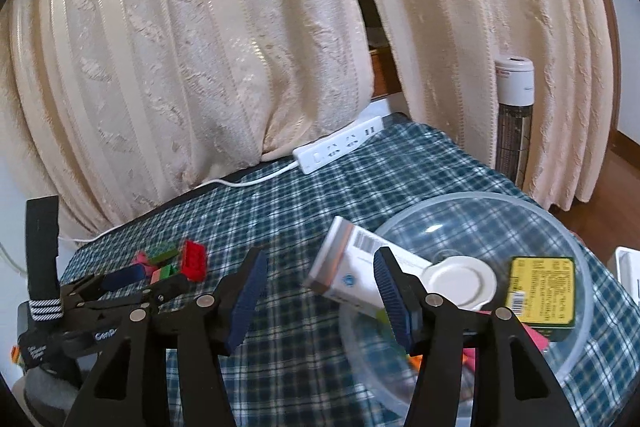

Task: Organize objects
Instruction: 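Move both grippers back toward the red and pink-green bricks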

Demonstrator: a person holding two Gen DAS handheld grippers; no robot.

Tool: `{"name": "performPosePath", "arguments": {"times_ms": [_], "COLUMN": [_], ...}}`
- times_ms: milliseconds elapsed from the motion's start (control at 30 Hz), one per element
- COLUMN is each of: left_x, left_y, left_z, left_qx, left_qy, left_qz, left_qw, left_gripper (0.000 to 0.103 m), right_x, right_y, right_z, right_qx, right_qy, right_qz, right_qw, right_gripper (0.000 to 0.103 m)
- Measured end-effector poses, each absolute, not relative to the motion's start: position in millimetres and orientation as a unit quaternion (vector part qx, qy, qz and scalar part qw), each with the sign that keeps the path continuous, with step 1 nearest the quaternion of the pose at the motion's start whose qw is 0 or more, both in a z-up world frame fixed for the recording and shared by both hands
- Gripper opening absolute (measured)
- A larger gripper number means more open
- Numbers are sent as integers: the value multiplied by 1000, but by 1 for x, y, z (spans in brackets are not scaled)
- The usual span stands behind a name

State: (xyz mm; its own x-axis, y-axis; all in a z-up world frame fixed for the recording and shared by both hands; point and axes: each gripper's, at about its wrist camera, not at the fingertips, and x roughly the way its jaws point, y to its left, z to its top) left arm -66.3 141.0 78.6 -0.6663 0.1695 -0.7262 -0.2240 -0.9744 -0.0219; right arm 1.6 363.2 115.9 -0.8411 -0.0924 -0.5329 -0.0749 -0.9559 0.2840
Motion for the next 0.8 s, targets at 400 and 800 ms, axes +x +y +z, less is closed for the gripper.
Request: {"name": "performPosePath", "arguments": {"times_ms": [400,800], "left_x": [-91,-123], "left_y": [85,69], "left_z": [51,27], "left_qx": [-420,-444], "left_qy": [6,-18], "left_qz": [907,895], "left_qw": [40,26], "left_gripper": [80,80], "right_x": [-17,-40], "right_y": [322,288], "right_z": [109,93], "right_qx": [303,329], "right_qy": [-123,-100], "right_qz": [-944,-937], "right_qw": [33,57], "right_gripper": [63,63]}}
